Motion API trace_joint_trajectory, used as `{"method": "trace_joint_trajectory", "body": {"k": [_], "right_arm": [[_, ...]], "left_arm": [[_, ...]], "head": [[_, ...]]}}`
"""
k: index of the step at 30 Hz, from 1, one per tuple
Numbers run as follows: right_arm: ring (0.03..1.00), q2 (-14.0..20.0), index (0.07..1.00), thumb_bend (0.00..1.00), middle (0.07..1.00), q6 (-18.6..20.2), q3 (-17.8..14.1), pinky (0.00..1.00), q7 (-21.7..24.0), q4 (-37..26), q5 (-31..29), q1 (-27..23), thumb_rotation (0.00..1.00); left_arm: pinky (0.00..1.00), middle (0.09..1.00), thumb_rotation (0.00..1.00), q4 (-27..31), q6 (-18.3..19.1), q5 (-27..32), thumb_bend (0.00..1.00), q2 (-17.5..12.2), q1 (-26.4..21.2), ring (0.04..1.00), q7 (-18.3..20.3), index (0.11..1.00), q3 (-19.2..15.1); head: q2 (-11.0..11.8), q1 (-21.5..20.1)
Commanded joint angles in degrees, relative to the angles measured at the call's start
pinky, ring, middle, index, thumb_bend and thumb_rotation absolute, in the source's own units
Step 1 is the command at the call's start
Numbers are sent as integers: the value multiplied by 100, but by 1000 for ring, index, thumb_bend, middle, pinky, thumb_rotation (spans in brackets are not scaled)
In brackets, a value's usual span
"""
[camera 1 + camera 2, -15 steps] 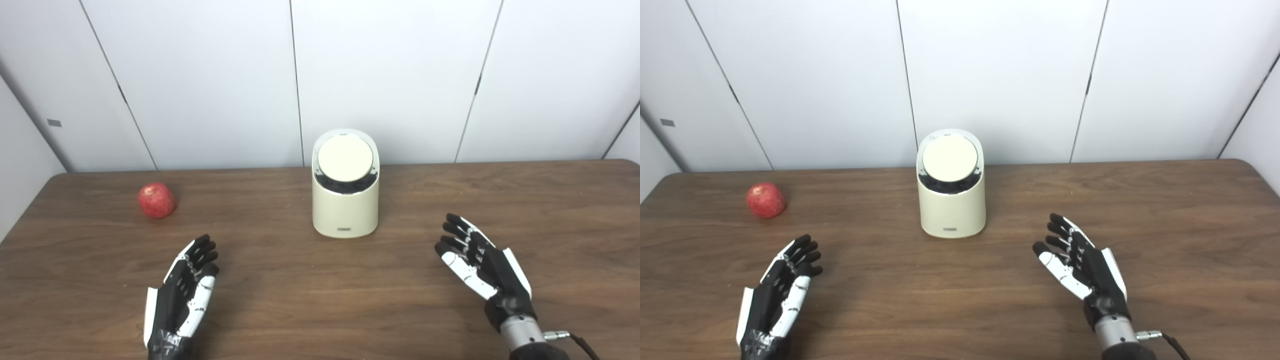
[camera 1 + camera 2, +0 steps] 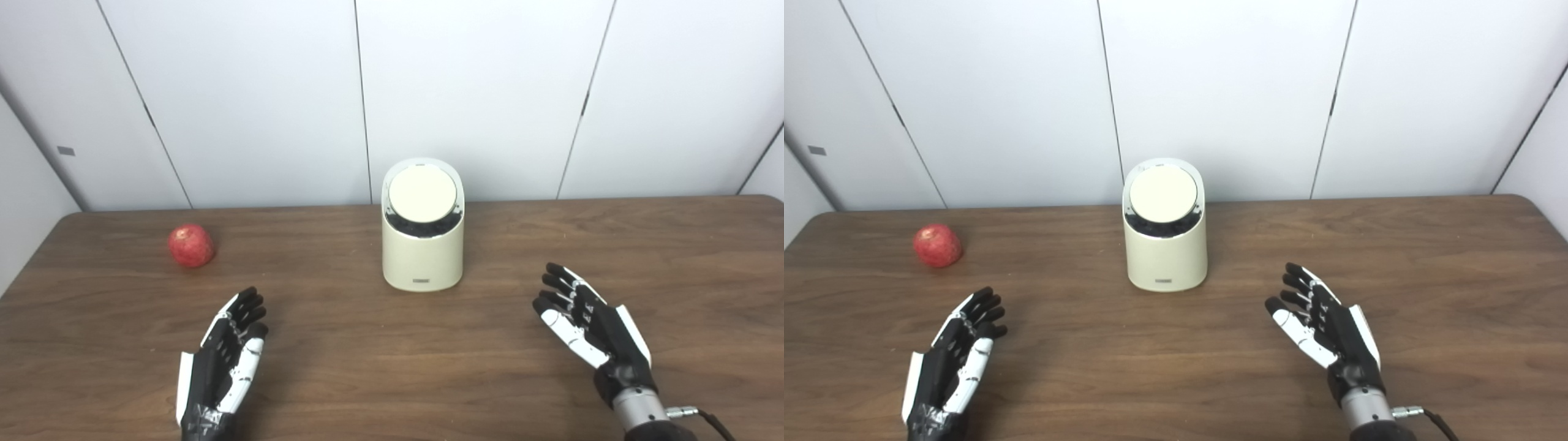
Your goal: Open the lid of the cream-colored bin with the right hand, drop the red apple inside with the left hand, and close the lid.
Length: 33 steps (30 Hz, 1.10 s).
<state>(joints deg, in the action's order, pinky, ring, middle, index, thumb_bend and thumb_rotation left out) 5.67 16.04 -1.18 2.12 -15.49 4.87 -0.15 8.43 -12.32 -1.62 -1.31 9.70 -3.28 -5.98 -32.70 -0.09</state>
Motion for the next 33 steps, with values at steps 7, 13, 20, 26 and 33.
{"method": "trace_joint_trajectory", "body": {"k": [7,13,20,26,33], "right_arm": [[828,33,855,524,865,-208,62,725,-9,-148,58,-78,495],[819,93,861,555,865,-388,29,712,-122,77,233,-189,472],[834,254,860,682,858,-539,40,756,-145,280,435,-686,532],[880,242,894,806,906,-574,80,817,-236,519,555,-1302,520],[890,246,887,890,917,-425,173,820,-370,802,869,-1980,528]], "left_arm": [[742,838,552,-353,-187,-61,441,-38,197,816,-37,857,-19],[750,842,565,-607,-327,-55,423,-10,138,819,-36,866,28],[759,847,490,-785,-476,82,401,60,111,826,13,865,75],[797,857,487,-760,-439,106,372,82,127,843,39,880,91],[791,846,490,-764,-506,24,351,98,138,835,10,882,120]], "head": [[159,-60],[495,-60],[756,-140],[798,-168],[775,-152]]}}
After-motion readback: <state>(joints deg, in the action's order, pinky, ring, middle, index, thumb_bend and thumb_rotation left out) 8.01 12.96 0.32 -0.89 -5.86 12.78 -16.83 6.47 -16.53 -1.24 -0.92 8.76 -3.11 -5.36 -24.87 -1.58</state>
